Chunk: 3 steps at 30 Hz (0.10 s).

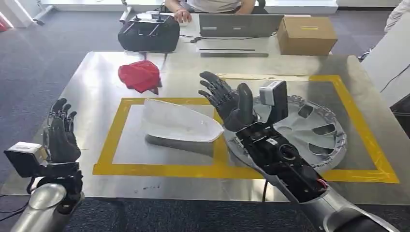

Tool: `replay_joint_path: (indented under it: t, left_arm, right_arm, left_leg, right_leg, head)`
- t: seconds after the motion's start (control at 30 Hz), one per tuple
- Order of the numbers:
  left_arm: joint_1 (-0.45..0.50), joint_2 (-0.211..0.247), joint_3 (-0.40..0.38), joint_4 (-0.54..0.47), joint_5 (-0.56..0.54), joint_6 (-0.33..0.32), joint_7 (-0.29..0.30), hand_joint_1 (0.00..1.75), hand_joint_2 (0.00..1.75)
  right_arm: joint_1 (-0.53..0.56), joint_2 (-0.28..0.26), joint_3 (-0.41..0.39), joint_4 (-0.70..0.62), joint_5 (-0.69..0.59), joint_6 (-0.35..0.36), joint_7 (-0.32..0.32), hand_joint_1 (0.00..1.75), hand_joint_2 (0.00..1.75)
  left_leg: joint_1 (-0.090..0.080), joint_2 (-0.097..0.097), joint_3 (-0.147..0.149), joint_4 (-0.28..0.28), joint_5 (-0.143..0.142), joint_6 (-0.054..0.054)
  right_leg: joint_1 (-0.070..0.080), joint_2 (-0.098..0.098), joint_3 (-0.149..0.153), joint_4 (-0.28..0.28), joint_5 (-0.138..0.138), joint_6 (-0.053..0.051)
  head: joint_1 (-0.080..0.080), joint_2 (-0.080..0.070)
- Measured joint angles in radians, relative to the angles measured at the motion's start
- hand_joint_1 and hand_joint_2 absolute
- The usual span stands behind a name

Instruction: Take the parts from the cabinet and place them on the table.

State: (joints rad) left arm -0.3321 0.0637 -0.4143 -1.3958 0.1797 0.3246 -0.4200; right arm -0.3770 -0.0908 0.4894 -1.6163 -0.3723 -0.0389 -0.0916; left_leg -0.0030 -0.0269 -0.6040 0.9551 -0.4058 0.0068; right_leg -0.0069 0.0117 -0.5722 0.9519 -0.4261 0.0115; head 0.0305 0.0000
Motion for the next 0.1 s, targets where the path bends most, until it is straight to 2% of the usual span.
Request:
replay_joint_path:
  t: [0.1]
  left_arm:
    - [0.0, 0.0, 0.0, 0.0, 0.0, 0.0, 0.0, 0.0, 0.0]
  right_arm:
    - [0.004, 0.0, 0.001, -0.002, -0.003, 0.002, 0.0, 0.0, 0.0]
  left_leg:
    - [-0.002, 0.0, 0.0, 0.003, -0.004, 0.006]
  right_leg:
    - [0.0, 0.0, 0.002, 0.001, -0.002, 0.004]
  head:
    - [-0.002, 0.0]
